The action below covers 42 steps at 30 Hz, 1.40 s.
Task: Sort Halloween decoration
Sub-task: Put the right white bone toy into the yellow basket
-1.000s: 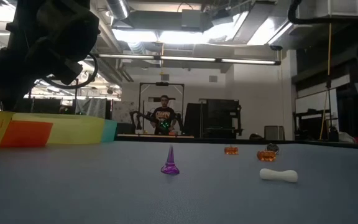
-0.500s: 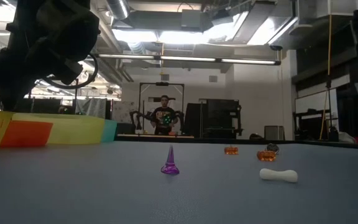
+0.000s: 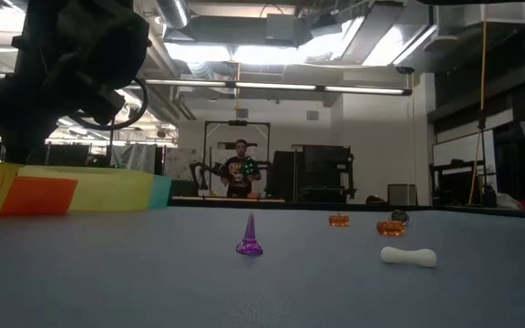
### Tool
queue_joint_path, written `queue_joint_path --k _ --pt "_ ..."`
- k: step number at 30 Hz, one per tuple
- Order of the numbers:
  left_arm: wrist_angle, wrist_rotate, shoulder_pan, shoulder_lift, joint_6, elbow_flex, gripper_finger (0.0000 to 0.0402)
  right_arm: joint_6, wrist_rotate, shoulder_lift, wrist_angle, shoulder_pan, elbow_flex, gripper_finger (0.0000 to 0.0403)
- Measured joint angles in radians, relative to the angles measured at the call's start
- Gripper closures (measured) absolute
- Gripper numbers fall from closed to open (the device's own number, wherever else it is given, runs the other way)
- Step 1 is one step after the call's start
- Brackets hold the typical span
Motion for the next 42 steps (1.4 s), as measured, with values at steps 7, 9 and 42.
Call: queue_joint_path --k 7,9,42 --pt "0.0 0.0 0.0 0.0 0.0 0.0 0.0209 0.044 -0.011 0.026 0.007 0.015 0.0 0.0226" --pt "-0.001 0.0 0.0 0.0 0.0 0.0 0.0209 0.071 -0.045 0.055 0.013 0.028 0.0 0.0226" --pt "-0.001 0.002 0.0 0.0 0.003 0.0 0.0209 0.101 0.085 0.097 -0.056 0.043 0.08 0.0226"
